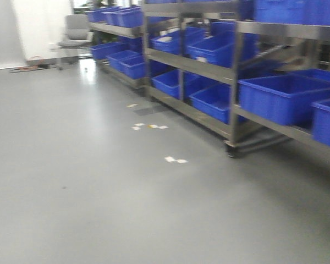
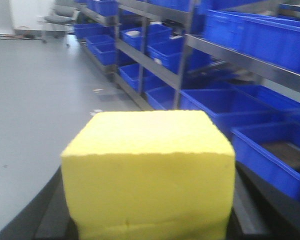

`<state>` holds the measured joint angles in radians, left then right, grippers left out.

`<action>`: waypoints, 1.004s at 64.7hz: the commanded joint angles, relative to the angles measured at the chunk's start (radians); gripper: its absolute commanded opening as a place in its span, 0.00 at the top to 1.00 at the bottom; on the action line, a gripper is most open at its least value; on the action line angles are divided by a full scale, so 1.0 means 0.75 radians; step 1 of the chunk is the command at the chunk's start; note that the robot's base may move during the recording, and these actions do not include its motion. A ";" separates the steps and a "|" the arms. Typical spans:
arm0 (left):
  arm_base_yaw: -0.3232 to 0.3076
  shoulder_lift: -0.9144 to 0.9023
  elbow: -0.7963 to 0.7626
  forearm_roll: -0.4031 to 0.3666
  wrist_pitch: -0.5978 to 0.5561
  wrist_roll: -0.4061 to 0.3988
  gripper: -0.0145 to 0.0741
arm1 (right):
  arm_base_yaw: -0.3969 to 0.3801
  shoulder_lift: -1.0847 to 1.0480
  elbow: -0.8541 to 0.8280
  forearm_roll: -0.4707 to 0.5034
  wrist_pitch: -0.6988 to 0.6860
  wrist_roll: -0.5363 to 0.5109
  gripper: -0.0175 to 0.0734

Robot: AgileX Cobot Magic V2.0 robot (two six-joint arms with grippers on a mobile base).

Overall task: Place yellow foam block on left shelf second layer
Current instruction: 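Turn and drive the base down the aisle toward the bin shelf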

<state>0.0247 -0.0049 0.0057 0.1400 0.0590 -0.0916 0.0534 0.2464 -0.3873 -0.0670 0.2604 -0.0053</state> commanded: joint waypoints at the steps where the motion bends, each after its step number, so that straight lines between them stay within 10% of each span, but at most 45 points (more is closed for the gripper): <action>1: -0.009 -0.025 0.026 -0.008 -0.111 -0.006 0.68 | -0.010 0.014 -0.039 -0.014 -0.123 -0.007 0.30; 65: -0.009 -0.025 0.026 -0.008 -0.111 -0.006 0.68 | -0.010 0.016 -0.039 -0.014 -0.123 -0.007 0.30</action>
<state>0.0247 -0.0049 0.0057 0.1400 0.0590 -0.0916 0.0534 0.2464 -0.3873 -0.0670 0.2604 0.0000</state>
